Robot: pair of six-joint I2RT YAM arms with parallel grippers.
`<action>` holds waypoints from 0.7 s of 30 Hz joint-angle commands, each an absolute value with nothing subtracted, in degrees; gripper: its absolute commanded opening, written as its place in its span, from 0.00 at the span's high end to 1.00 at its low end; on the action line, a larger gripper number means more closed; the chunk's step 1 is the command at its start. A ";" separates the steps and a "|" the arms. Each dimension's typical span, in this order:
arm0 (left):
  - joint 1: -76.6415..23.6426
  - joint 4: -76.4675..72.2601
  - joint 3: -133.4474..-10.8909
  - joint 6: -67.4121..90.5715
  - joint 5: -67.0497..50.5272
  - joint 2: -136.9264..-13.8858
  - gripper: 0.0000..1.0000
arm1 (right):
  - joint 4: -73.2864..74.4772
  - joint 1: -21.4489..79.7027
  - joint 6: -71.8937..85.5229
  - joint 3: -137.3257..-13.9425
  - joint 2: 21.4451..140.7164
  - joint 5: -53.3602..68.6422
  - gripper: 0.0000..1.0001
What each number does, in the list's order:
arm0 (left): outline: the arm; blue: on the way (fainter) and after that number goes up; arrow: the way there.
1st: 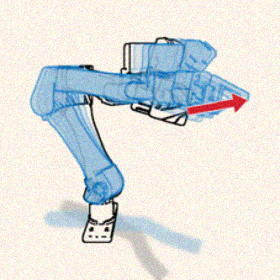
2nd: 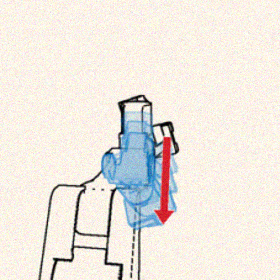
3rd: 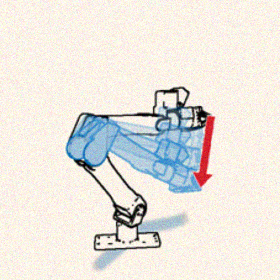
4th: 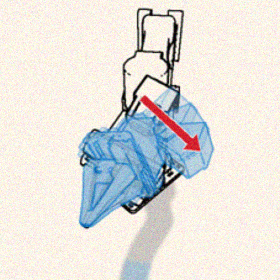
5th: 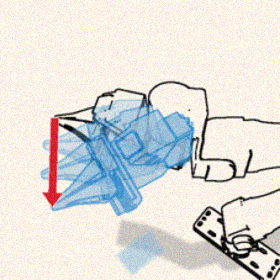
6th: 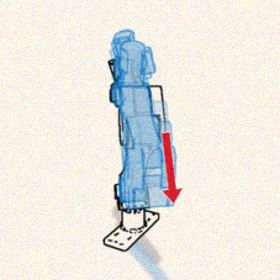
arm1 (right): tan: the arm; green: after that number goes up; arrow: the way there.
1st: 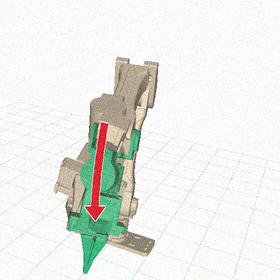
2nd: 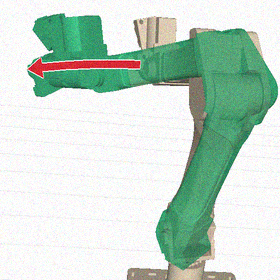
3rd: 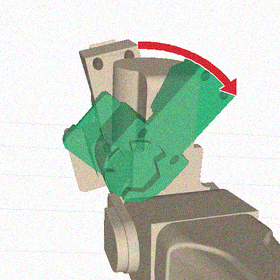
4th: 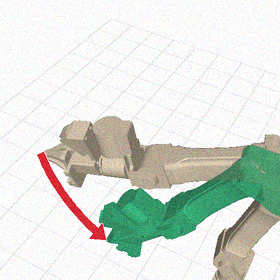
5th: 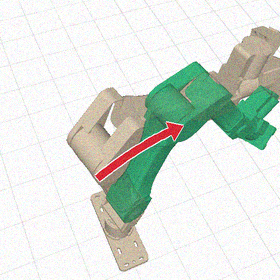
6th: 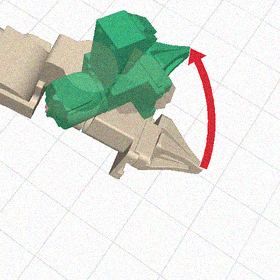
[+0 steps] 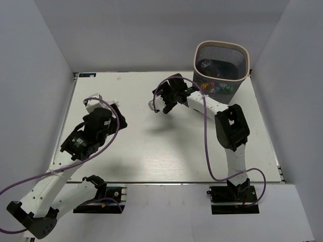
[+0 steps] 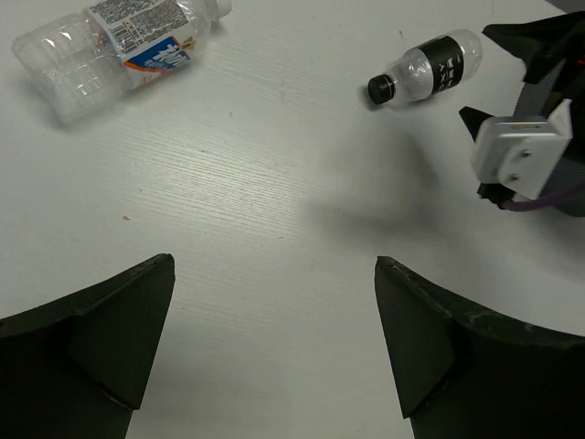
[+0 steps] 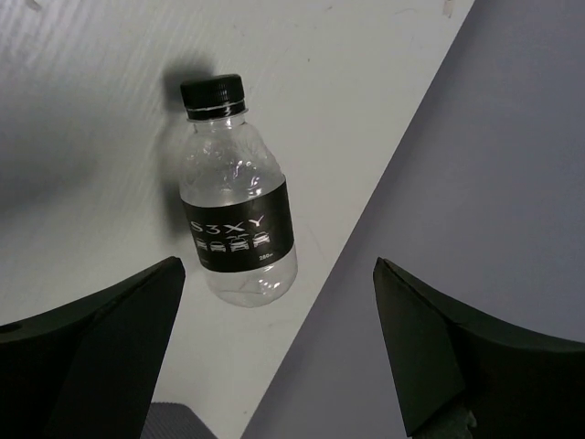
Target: Put the plastic bottles in the bin
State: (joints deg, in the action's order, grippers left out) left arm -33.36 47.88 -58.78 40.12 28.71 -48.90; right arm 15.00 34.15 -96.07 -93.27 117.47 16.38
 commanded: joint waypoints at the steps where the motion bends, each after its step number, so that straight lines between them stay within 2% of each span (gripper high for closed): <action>1: -33.31 48.34 -58.97 42.19 28.92 -48.08 0.00 | 19.94 34.63 -104.48 -99.65 120.92 11.43 0.10; 8: -33.31 49.39 -57.22 42.88 27.86 -44.65 0.00 | 27.50 34.28 -109.15 -110.64 130.50 9.14 0.10; 21: -33.31 53.53 -58.80 44.56 29.09 -42.63 0.00 | 41.99 33.66 -118.47 -120.67 140.62 12.12 0.12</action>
